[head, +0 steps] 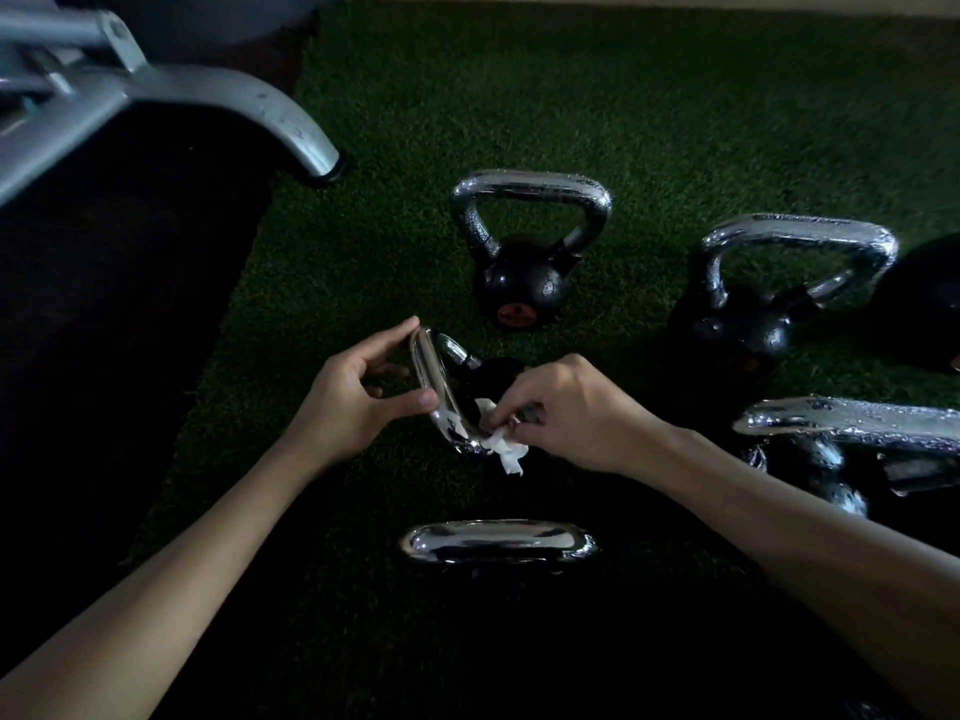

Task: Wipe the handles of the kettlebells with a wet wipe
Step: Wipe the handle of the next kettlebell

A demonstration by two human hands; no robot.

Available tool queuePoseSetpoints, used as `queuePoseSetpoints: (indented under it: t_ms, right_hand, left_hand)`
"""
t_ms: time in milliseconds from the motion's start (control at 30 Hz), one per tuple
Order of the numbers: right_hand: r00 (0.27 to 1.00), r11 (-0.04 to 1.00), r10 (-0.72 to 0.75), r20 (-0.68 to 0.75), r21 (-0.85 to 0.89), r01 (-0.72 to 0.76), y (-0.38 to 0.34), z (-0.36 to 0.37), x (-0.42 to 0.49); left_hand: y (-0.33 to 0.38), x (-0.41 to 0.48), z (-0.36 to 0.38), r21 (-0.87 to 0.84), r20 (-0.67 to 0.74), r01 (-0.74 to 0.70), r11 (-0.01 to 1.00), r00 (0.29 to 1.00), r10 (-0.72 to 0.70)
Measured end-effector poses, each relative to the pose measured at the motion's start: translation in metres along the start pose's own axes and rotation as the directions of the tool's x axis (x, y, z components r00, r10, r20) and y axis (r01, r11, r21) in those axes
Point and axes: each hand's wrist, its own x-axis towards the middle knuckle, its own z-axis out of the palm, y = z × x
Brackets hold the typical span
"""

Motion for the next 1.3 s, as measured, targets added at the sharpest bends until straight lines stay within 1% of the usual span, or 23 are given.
queuePoseSetpoints:
  t_ms: [67,133,167,200,233,267,300,367,400,433,467,500,533,633,733,800,867,1000,1033,1133,1200,1300]
  right_hand:
    - [0.997,0.997,0.052,-0.058,0.057,-0.049,0.003,-0.004,0.004]
    - [0.973,0.958,0.179,-0.149,0.252,-0.138,0.003,-0.005,0.011]
    - [0.959,0.92,0.241,-0.148,0.35,-0.177,0.003,-0.003,0.015]
    - [0.957,0.899,0.266,-0.114,0.388,-0.204,0.003,0.001,0.017]
    - [0.967,0.917,0.248,-0.063,0.336,-0.213,0.003,0.004,0.017]
    - [0.977,0.948,0.215,-0.011,0.245,-0.205,0.003,0.008,0.017]
    - [0.986,0.976,0.168,0.014,0.135,-0.168,0.002,0.01,0.017]
    - [0.996,0.996,0.081,0.048,-0.037,-0.08,-0.001,0.006,0.02]
    - [0.993,0.996,0.048,0.111,-0.084,-0.038,-0.004,0.001,0.022]
    - [0.978,0.993,0.034,0.208,-0.115,-0.01,-0.008,-0.005,0.024]
    - [0.954,0.992,0.033,0.297,-0.128,0.005,-0.01,-0.012,0.026]
    - [0.935,0.991,0.043,0.352,-0.13,0.003,-0.011,-0.016,0.028]
    - [0.929,0.992,0.051,0.366,-0.129,-0.004,-0.01,-0.019,0.03]
    - [0.942,0.993,0.053,0.331,-0.113,-0.016,-0.005,-0.014,0.035]
    - [0.943,0.996,0.049,0.328,-0.083,-0.023,-0.006,-0.008,0.041]
    - [0.931,0.999,0.043,0.363,0.011,-0.05,-0.009,-0.01,0.042]
    - [0.911,0.985,0.06,0.408,0.125,-0.12,-0.007,-0.011,0.042]
    - [0.903,0.918,0.101,0.418,0.311,-0.247,0.001,-0.012,0.036]
    - [0.897,0.915,0.096,0.431,0.316,-0.249,0.001,-0.012,0.036]
    - [0.889,0.945,0.073,0.452,0.255,-0.207,-0.001,-0.011,0.039]
    - [0.909,0.94,0.093,0.406,0.265,-0.215,-0.003,-0.008,0.038]
    - [0.955,0.899,0.158,0.252,0.364,-0.245,-0.004,0.006,0.035]
  left_hand:
    - [0.001,0.001,0.001,-0.001,0.006,0.004,1.0,1.0,-0.004]
    - [0.002,0.002,0.001,0.0,0.006,0.009,1.0,1.0,-0.009]
    - [0.001,0.002,0.001,0.001,0.004,0.01,1.0,1.0,-0.01]
    - [0.002,0.002,0.0,0.002,0.002,0.011,1.0,1.0,-0.011]
    - [0.003,0.001,-0.001,0.004,0.003,0.01,1.0,1.0,-0.01]
    - [0.003,0.001,-0.002,0.009,0.004,0.007,1.0,1.0,-0.007]
    - [0.005,0.0,-0.003,0.013,0.005,0.005,1.0,1.0,-0.005]
    - [0.006,0.0,-0.003,0.022,0.004,0.005,1.0,1.0,-0.005]
    - [0.007,-0.001,-0.003,0.028,0.003,0.005,1.0,1.0,-0.006]
    - [0.006,-0.002,-0.002,0.032,0.004,0.006,0.999,1.0,-0.006]
    - [0.006,-0.003,-0.002,0.035,0.005,0.002,0.999,1.0,-0.003]
    - [0.005,-0.003,-0.001,0.037,0.007,-0.004,0.999,1.0,0.003]
    - [0.005,-0.003,-0.001,0.035,0.006,-0.007,0.999,1.0,0.007]
    - [0.006,-0.003,0.001,0.018,0.004,-0.005,1.0,1.0,0.005]
    - [0.005,-0.003,0.0,0.011,0.016,-0.01,1.0,1.0,0.01]
    - [0.004,-0.003,-0.001,0.006,0.014,-0.009,1.0,1.0,0.009]
    - [0.003,-0.004,-0.001,0.002,0.015,-0.004,1.0,1.0,0.004]
    - [0.002,-0.004,-0.001,0.014,0.014,-0.01,1.0,1.0,0.01]
    - [0.001,-0.004,-0.001,0.018,0.015,-0.01,1.0,1.0,0.01]
    - [0.0,-0.003,-0.001,0.029,0.012,-0.008,1.0,1.0,0.008]
    - [0.001,-0.004,-0.002,0.042,0.016,-0.011,0.999,1.0,0.011]
    - [0.001,-0.006,-0.002,0.042,0.012,-0.008,0.999,1.0,0.008]
